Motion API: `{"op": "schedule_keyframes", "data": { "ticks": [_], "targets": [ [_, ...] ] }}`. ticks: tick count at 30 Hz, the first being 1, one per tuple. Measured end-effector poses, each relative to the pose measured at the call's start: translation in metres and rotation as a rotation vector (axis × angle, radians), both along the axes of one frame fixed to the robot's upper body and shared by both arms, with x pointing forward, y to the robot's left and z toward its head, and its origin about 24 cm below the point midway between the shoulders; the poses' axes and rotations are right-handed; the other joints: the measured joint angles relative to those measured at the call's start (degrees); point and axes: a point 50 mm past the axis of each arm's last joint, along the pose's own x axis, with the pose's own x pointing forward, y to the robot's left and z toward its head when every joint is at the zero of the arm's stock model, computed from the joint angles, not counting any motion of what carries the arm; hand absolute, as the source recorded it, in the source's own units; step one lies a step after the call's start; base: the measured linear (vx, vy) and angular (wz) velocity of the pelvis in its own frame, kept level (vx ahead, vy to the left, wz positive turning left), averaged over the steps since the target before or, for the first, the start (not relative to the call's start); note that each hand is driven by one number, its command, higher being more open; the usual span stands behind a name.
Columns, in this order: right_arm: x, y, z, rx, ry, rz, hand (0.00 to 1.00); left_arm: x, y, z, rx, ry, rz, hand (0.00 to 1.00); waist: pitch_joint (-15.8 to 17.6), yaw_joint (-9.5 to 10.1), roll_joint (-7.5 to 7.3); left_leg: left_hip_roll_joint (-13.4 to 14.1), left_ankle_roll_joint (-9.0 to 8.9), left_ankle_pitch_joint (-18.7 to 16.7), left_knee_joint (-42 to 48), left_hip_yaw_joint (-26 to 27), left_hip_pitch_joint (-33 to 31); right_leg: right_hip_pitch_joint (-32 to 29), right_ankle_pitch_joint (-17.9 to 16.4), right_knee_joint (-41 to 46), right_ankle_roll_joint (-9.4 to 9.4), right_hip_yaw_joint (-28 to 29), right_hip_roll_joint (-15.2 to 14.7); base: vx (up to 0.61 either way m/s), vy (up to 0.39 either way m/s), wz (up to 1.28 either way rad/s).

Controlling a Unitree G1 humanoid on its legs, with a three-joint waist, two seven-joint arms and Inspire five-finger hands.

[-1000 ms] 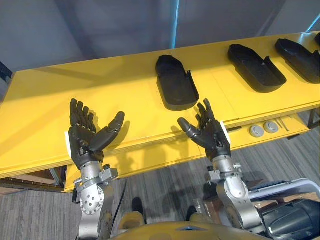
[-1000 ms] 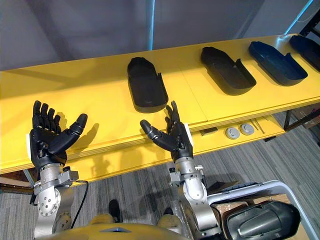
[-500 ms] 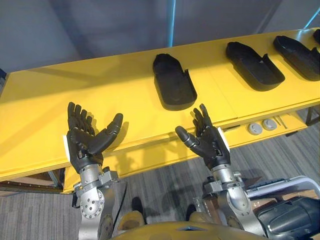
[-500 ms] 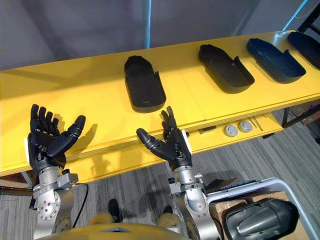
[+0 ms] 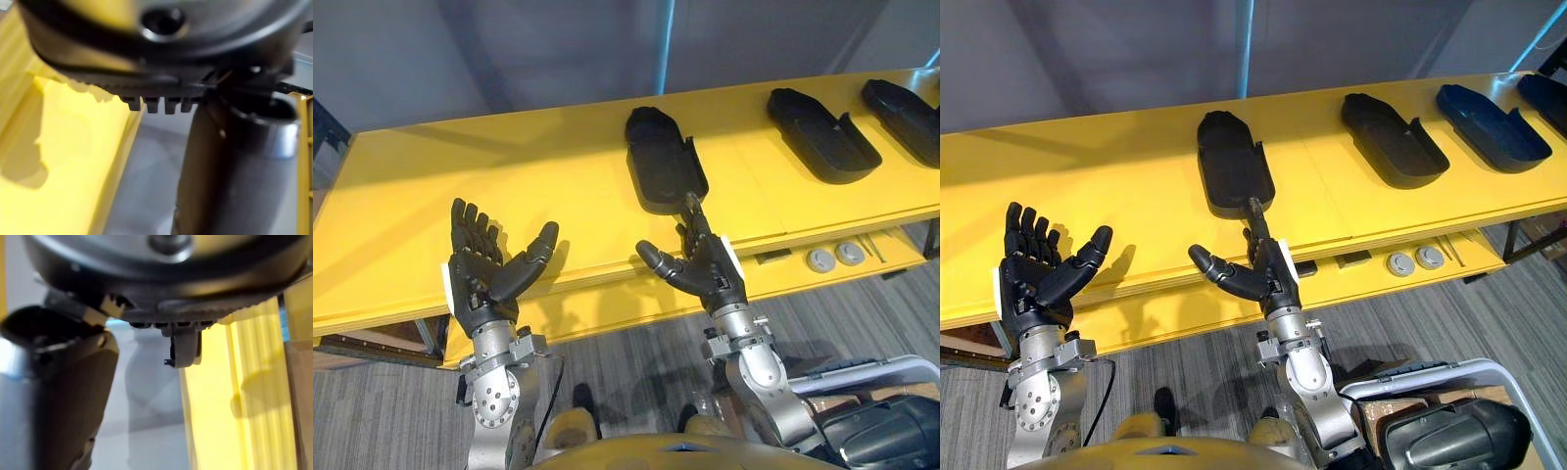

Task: Walk over and take three plastic housings, then place them on the shelf

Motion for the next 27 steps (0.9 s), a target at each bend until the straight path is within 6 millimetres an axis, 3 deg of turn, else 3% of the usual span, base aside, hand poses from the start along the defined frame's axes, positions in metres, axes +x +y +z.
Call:
{"op": "schedule_keyframes", "data": {
  "ticks": [27],
  "targets": [
    [0.029, -0.007, -0.001, -0.084, 0.017, -0.063, 1.00, 0.001, 0.002, 0.000, 0.024, 0.006, -0.034, 1.00, 0.1, 0.86, -0.18, 0.0, 0.04, 0.1, 0.3, -1.0, 0.0, 0.9, 0.1, -0.3, 0.07, -0.9, 0.1, 0.00, -0.001, 0.02]
  ]
}}
